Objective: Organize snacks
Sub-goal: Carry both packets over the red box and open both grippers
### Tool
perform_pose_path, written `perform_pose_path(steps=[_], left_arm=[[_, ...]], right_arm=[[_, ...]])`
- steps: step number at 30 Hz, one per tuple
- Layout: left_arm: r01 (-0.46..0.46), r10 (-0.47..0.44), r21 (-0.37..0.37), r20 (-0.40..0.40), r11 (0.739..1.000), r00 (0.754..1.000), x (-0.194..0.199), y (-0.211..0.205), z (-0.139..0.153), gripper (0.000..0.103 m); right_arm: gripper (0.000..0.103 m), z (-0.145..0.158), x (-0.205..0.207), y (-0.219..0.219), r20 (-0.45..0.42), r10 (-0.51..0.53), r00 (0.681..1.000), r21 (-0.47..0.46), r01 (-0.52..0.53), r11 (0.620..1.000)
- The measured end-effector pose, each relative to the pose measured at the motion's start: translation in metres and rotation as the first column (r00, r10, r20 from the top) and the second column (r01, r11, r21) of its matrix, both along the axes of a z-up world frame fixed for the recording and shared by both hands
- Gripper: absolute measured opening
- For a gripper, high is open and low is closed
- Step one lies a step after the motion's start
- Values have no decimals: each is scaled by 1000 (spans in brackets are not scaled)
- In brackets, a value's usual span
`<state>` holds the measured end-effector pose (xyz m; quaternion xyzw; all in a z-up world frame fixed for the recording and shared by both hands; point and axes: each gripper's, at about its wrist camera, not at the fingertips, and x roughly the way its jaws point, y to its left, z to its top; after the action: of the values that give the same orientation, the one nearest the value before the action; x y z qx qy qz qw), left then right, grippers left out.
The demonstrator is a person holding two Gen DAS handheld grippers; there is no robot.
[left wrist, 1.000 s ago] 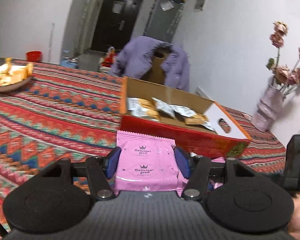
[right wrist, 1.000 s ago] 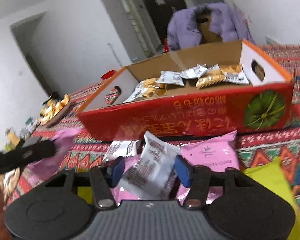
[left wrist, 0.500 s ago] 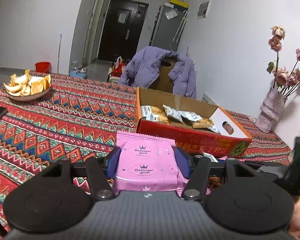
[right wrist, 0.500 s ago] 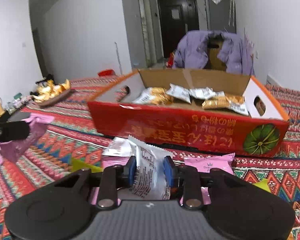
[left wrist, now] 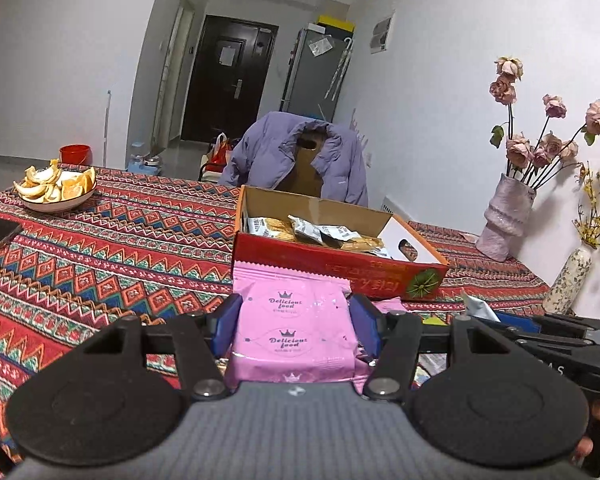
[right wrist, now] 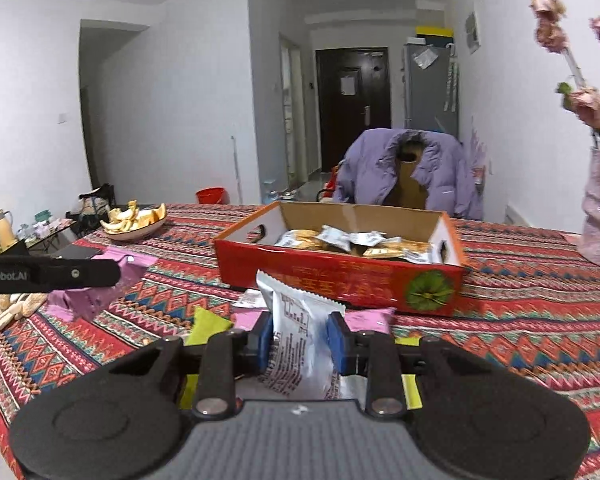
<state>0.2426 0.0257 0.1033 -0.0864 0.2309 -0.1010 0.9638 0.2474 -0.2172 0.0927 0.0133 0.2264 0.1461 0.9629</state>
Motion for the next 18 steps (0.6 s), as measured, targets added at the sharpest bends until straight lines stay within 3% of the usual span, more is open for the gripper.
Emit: perform_pose_path(steps=[10, 18], left_arm=[[-8, 8, 17, -1, 1000, 1000, 14, -12, 2, 60], [-22, 22, 33, 3, 999, 1000, 92, -11, 7, 60]], right_arm=[[28, -6, 9, -12, -11, 17, 1000, 19, -17, 1000], [29, 5, 70, -13, -34, 78, 996, 66, -76, 995]])
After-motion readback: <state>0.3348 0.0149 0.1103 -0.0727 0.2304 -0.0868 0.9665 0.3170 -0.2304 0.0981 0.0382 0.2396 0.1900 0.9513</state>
